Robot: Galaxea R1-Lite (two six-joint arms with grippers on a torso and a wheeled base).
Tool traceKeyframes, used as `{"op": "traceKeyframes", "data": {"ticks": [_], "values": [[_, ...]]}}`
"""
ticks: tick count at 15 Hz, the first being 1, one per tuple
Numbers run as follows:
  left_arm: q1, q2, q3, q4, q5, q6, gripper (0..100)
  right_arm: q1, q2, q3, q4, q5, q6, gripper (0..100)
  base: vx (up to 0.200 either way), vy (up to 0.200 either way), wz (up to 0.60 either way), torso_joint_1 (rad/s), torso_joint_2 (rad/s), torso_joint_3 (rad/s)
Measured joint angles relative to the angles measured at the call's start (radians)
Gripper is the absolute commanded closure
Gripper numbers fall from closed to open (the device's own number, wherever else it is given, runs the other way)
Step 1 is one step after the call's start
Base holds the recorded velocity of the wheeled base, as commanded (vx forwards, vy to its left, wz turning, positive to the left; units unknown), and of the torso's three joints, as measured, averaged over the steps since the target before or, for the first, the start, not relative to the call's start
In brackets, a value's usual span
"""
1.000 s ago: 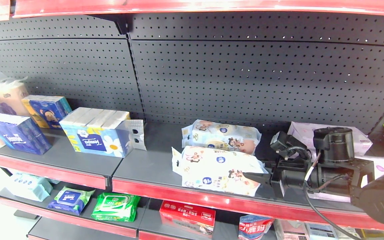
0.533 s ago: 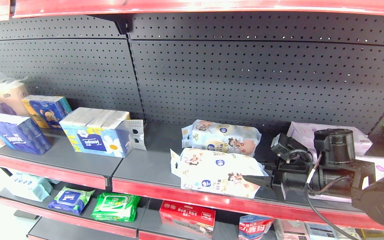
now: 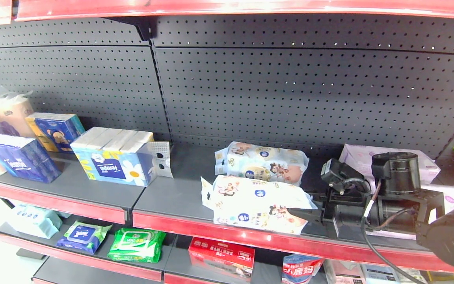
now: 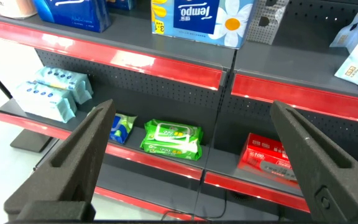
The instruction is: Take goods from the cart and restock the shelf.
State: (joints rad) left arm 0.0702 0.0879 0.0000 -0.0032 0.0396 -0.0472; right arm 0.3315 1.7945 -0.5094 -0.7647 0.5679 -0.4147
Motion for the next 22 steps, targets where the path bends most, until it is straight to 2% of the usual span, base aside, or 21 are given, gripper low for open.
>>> {"op": "traceKeyframes", "data": {"ticks": [12, 22], "values": [[0.000, 0.000, 0.000, 0.000, 0.000, 0.000, 0, -0.022, 0.001, 0.007, 0.002, 0.012, -0.068, 100, 0.000, 0.000, 0.00, 0.000, 0.00, 0.000], [0.000, 0.000, 0.000, 0.000, 0.000, 0.000, 0, -0.002, 0.006, 0.003, 0.001, 0.002, -0.052, 100, 0.000, 0.000, 0.00, 0.000, 0.00, 0.000]]}}
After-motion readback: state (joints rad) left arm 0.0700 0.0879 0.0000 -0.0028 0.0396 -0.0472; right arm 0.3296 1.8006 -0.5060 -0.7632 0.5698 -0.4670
